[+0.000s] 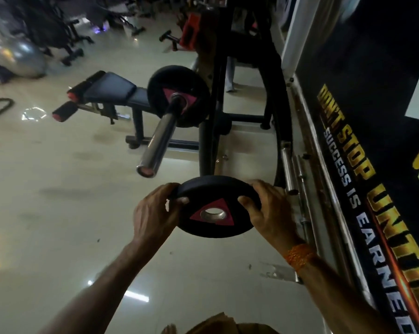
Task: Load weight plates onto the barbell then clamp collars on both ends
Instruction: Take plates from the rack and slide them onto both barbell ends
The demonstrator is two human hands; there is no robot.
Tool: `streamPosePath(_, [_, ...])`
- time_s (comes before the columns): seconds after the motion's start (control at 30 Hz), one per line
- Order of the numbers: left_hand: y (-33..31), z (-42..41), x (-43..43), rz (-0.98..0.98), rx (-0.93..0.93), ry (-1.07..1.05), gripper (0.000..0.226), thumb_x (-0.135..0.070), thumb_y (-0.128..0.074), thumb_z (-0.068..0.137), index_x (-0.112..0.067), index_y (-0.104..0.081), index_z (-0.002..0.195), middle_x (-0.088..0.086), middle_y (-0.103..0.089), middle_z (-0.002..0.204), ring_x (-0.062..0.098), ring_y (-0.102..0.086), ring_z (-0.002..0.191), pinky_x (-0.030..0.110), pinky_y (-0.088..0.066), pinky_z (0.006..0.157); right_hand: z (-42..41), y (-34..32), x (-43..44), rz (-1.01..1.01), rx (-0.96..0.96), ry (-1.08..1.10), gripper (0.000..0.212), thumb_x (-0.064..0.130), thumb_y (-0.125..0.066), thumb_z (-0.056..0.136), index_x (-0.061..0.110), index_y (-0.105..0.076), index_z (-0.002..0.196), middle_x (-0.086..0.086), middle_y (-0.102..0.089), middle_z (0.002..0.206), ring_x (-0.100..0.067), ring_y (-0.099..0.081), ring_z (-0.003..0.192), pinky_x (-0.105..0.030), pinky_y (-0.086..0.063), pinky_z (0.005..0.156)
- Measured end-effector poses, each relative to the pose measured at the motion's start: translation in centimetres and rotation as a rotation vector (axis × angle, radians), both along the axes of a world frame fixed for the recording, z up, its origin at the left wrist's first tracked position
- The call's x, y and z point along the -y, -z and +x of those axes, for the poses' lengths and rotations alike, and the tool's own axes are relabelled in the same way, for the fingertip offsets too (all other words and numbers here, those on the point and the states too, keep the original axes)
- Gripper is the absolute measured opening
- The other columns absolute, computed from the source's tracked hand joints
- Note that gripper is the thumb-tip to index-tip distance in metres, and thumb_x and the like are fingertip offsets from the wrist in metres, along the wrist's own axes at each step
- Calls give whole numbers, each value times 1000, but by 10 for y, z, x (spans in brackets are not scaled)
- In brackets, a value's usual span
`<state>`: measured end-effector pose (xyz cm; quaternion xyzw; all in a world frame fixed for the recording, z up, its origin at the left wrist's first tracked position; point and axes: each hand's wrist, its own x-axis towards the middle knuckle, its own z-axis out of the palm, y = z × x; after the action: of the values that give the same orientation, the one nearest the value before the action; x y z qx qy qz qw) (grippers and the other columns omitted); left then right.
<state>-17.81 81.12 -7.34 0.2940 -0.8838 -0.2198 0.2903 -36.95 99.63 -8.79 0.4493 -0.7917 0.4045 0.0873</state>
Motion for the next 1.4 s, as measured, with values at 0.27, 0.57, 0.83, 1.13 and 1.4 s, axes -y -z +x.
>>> streamPosePath(0.27, [-36,77,85,-63,-115,-6,36,-51,-52,87,-27,-69,108,-10,-73,92,16,-65,75,28,-47,59,76,-28,90,-111,-9,-12,57,68,-37,95,20,-64,108,20,-60,93,-2,-57,84,-46,-50,83])
streamPosePath(0.57, [-55,78,154,-75,-89,108,53,-60,-44,89,-21,-69,117,-2,-75,98,15,-65,80,29,-49,64,97,-42,142,-150,9,85,62,71,-37,95,19,-64,116,7,-71,100,-16,-69,94,-54,-53,79])
streamPosePath(0.83, [-56,65,175,-74,-137,143,45,-47,-56,90,-18,-69,122,1,-75,105,15,-66,85,28,-47,67,92,-49,160,-148,-3,135,67,75,-33,92,21,-62,119,8,-70,103,-15,-68,98,-54,-54,82])
streamPosePath(1.13, [-64,27,195,-35,-121,134,33,-37,-64,96,-21,-66,125,-1,-73,109,11,-62,81,17,-34,58,71,-51,182,-137,32,222,73,76,-37,91,16,-61,124,-1,-71,113,-22,-68,105,-52,-56,86])
streamPosePath(1.4, [-41,-26,235,-442,-4,310,97,-9,-67,87,-27,-8,162,8,-13,170,35,-44,142,42,-58,89,38,-37,219,163,-446,335,95,-2,-73,86,21,-20,162,-9,-14,170,-27,-17,156,-31,-42,112])
